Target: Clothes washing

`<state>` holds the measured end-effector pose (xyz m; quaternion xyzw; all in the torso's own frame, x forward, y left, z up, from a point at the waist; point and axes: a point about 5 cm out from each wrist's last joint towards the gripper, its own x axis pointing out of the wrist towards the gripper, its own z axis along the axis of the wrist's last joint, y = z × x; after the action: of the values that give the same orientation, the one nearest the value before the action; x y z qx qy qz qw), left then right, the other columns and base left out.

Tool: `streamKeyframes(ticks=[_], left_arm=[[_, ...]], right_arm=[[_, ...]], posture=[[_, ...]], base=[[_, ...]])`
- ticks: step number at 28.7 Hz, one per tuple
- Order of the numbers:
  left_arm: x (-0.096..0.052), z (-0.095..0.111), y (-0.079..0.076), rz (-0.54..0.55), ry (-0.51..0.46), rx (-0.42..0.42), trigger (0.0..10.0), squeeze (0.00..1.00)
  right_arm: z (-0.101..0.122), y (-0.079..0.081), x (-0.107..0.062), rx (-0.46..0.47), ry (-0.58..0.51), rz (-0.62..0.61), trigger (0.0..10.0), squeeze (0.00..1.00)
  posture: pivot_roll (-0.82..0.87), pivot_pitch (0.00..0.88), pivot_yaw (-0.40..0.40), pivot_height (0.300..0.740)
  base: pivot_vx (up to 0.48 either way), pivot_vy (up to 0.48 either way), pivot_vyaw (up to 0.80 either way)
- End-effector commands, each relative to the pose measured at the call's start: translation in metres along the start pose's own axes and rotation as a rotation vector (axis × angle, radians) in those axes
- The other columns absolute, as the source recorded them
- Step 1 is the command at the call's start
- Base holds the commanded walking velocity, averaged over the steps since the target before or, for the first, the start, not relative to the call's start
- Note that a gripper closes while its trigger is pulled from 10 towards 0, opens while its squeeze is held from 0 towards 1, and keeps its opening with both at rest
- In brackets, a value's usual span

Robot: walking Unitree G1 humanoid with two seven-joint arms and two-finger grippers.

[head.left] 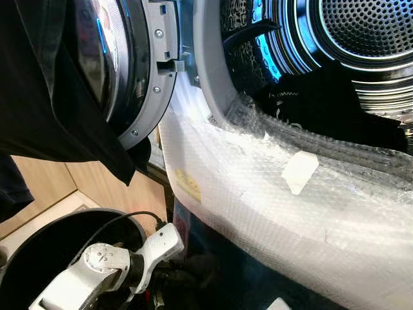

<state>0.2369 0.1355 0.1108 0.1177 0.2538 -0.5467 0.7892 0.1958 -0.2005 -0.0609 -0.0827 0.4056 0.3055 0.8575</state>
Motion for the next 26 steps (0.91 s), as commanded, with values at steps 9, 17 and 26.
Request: streamKeyframes(ticks=[9, 17, 26], left_arm=[[-0.007, -0.001, 0.003, 0.007, 0.0, 0.023, 0.0, 0.0], [0.003, 0.007, -0.003, -0.052, -0.049, 0.018, 0.0, 0.0], [0.021, 0.015, -0.014, -0.164, -0.065, 0.043, 0.0, 0.0]], right_arm=[[0.02, -0.012, -0.024, 0.016, -0.194, 0.271, 10.0, 1.0], [0.019, 0.004, -0.047, -0.062, -0.243, 0.522, 10.0, 1.0], [0.052, 0.028, -0.057, -0.061, -0.433, 0.599, 10.0, 1.0]], posture=[[0.18, 0.0, -0.022, 0.74], [0.17, 0.0, -0.02, 0.74], [0.17, 0.0, -0.019, 0.74]], base=[[0.0, 0.0, 0.0], [0.0, 0.0, 0.0], [0.0, 0.0, 0.0]])
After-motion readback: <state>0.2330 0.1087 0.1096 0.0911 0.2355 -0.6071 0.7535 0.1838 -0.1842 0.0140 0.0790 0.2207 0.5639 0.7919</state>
